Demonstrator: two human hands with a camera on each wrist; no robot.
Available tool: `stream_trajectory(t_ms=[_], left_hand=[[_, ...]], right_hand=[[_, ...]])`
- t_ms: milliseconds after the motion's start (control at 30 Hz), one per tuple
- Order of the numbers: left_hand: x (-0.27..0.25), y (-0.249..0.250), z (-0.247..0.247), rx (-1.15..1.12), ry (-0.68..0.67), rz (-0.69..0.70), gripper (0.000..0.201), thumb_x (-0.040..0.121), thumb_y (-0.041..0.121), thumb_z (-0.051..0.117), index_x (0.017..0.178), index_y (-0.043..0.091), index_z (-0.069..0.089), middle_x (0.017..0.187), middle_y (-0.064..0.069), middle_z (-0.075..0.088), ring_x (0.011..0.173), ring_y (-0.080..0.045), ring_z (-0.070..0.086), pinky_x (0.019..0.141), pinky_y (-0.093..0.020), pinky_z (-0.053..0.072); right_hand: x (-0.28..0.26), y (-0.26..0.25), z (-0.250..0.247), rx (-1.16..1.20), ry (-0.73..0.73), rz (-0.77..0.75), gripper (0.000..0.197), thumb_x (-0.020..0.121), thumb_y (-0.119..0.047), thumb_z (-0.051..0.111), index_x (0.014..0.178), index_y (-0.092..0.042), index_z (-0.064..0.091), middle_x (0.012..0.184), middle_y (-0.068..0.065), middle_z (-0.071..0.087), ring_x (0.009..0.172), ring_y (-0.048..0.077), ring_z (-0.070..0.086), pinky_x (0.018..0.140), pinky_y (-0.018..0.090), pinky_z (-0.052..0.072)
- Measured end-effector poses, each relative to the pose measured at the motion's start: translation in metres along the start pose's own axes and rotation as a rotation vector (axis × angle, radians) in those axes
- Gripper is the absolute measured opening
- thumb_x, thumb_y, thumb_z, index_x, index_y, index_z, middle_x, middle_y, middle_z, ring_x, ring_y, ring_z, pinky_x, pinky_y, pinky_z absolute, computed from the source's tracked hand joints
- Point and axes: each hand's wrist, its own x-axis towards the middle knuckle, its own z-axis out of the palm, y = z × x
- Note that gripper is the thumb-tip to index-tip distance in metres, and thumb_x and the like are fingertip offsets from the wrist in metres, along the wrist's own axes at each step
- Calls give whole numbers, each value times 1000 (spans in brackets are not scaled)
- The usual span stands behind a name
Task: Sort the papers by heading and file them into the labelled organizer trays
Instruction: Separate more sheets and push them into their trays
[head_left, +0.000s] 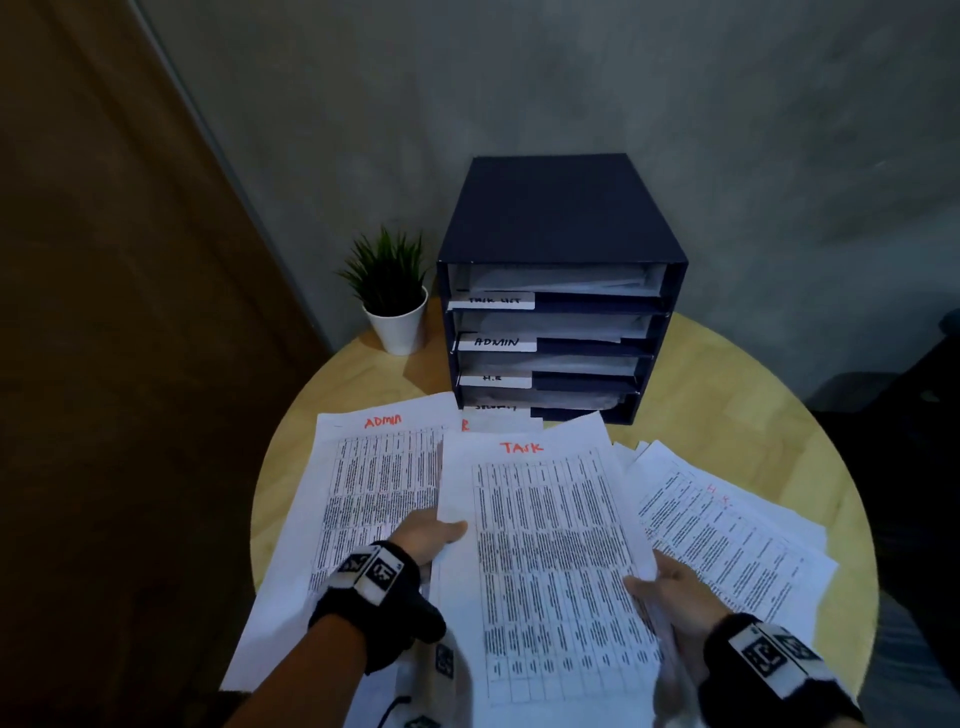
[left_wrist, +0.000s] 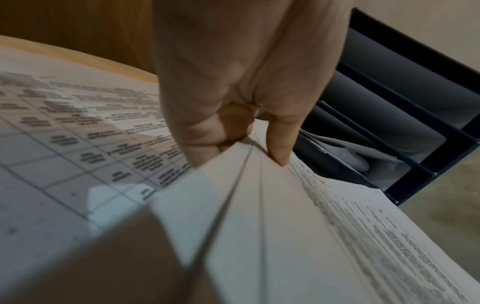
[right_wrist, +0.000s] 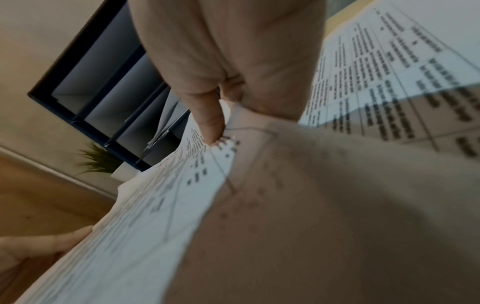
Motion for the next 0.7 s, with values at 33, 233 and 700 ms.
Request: stream_trajectory(t_ms=[33, 233, 700], left_hand=[[-5, 4, 3, -15, -15, 3, 41, 92, 15, 58, 129, -1, 52, 134, -17, 56, 122, -35, 55, 107, -44, 42], [-23, 28, 12, 43, 56, 63, 43, 98, 17, 47, 138, 2, 43, 141, -9, 48, 128, -30, 49, 98, -29, 41], [-34, 78, -8, -333, -4, 334, 39, 97, 4, 46, 135, 7, 44, 135, -12, 55, 124, -31, 52, 110, -49, 36]], right_hand=[[0, -1, -2, -12, 8, -5, 24, 95, 3, 47, 117, -6, 48, 62, 8, 41, 53, 19, 38, 45, 24, 36], [-1, -15, -3, 11, 33, -15, 23, 95, 5, 45, 116, -4, 49, 59, 10, 40, 52, 21, 37, 48, 29, 33], [-28, -65, -17, 172, 1, -273, 29, 96, 3, 43, 123, -2, 52, 64, 7, 48, 51, 18, 39, 50, 29, 34]])
